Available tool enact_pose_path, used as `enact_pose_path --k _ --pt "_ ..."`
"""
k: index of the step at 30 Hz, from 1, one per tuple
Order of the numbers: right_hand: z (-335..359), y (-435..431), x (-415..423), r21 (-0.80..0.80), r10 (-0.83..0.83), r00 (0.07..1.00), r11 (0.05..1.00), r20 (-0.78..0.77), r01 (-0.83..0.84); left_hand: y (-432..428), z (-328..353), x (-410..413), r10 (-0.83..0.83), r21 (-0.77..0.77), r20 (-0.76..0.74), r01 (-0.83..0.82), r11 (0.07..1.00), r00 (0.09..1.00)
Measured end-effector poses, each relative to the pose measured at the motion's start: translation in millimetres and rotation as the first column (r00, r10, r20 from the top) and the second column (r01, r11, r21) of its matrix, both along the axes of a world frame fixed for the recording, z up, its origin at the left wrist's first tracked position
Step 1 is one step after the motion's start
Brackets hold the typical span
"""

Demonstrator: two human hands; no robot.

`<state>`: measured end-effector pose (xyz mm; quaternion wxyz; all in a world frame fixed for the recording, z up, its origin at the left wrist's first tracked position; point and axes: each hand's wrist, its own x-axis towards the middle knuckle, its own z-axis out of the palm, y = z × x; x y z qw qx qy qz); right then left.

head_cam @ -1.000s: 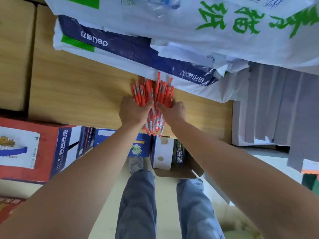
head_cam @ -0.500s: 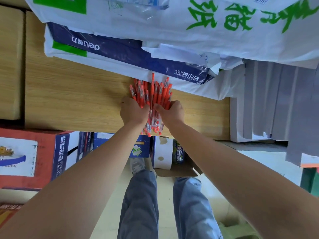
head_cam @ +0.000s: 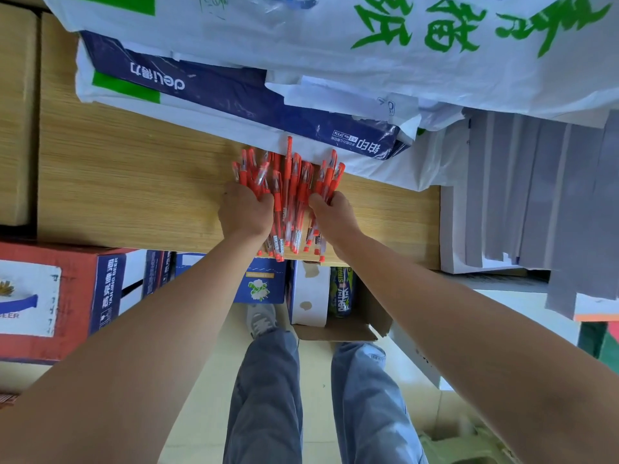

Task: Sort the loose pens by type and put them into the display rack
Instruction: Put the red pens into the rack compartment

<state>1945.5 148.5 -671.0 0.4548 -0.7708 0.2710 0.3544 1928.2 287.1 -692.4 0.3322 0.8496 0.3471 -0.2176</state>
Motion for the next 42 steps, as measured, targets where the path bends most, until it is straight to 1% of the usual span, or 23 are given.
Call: enact_pose_path --k 3,6,10,12,16,18,21,23,26,29,33,38,40,42 --pt "4 -5 0 0.110 -0.058 0.997 0.992 -0.052 0.063 4 -1 -2 0.020 -0.078 0.026 -0.018 0.997 0.999" --pt "10 -10 1 0.206 -0.089 0.993 0.973 -0.080 0.103 10 0 -6 0.076 -0.164 -0.005 -0.076 0.984 0.997" --pt "19 -15 1 0.290 -0.081 0.989 0.950 -0.125 0.114 21 1 -11 0.129 -0.358 -0.047 -0.138 0.923 0.990" --pt "24 -19 -1 0.326 -0.095 0.987 0.936 -0.128 0.133 21 10 -11 0.146 -0.400 -0.043 -0.151 0.904 0.988" --pt "38 -27 -7 0.361 -0.084 0.991 0.926 -0.100 0.115 17 37 -11 0.151 -0.466 0.006 -0.131 0.875 0.989" --pt "49 -32 -9 0.397 -0.122 0.987 0.905 -0.109 0.155 14 52 -10 0.133 -0.491 0.019 -0.106 0.865 0.991" --pt "70 -41 -11 0.460 -0.179 0.973 0.858 -0.147 0.227 4 81 -8 0.111 -0.575 0.035 -0.071 0.815 0.993" --pt "85 -47 -13 0.495 -0.201 0.970 0.834 -0.134 0.241 -6 102 -8 0.078 -0.615 0.057 -0.026 0.788 0.995" --pt "113 -59 -17 0.522 -0.240 0.969 0.819 -0.065 0.238 -26 131 -8 -0.021 -0.620 0.119 0.091 0.779 0.993" --pt "138 -79 -24 0.512 -0.263 0.964 0.833 0.033 0.210 -53 158 -9 -0.095 -0.600 0.158 0.172 0.781 0.983" --pt "174 -119 -36 0.498 -0.316 0.940 0.840 0.128 0.215 -93 199 -13 -0.132 -0.575 0.212 0.233 0.784 0.968" --pt "224 -191 -52 0.420 -0.373 0.896 0.873 0.242 0.250 -165 253 -26 -0.163 -0.551 0.265 0.288 0.783 0.950" --pt "249 -225 -59 0.429 -0.371 0.890 0.872 0.263 0.236 -201 273 -32 -0.160 -0.572 0.287 0.303 0.762 0.944" --pt "272 -260 -67 0.480 -0.383 0.882 0.849 0.275 0.219 -237 291 -37 -0.155 -0.589 0.306 0.314 0.745 0.939"
